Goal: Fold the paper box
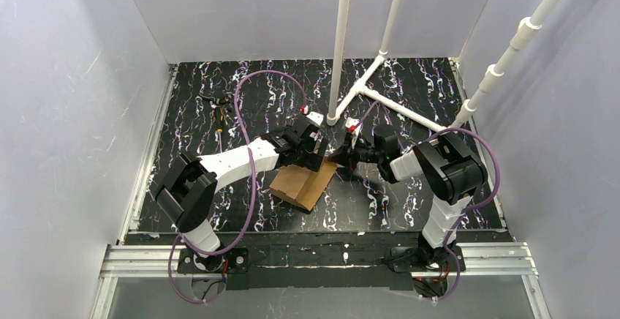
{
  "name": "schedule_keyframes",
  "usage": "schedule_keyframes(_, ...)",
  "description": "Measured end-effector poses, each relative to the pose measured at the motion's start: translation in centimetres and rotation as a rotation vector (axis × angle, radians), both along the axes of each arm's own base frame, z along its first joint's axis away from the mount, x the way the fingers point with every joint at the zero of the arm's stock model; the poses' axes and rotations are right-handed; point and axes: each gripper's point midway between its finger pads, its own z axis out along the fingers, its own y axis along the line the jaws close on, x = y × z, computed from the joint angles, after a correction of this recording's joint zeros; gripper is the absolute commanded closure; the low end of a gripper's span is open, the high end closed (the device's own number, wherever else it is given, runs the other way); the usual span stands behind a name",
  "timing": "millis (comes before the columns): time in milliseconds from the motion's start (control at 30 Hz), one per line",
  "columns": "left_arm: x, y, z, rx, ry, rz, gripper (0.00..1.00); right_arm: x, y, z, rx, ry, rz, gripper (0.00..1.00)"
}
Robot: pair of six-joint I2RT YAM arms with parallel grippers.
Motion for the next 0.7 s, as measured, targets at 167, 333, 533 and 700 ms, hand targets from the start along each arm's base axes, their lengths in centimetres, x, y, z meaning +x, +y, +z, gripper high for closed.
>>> schedule_keyframes(167, -0.04, -0.04, -0.01, -0.002, 0.002, -0.001, 0.2, 0.01, 0.01, 0.2, 0.01, -0.007, -0.004, 0.99)
schedule_keyframes(333, -0.06, -0.07, -0.04, -0.003, 0.004, -0.002, 0.2, -0.01, 0.06, 0.23, 0.011, -0.007, -0.003, 0.99)
schedule_keyframes(533, -0.1, -0.13, -0.04, -0.005, 0.006, -0.007, 0.2, -0.33, 0.45, 0.07, 0.0, -0.017, 0.007, 0.99)
schedule_keyframes(700, -0.19, -0.22, -0.08, -0.008, 0.011, -0.014, 0.21, -0.4, 0.58, -0.02, -0.015, -0.032, 0.01, 0.99)
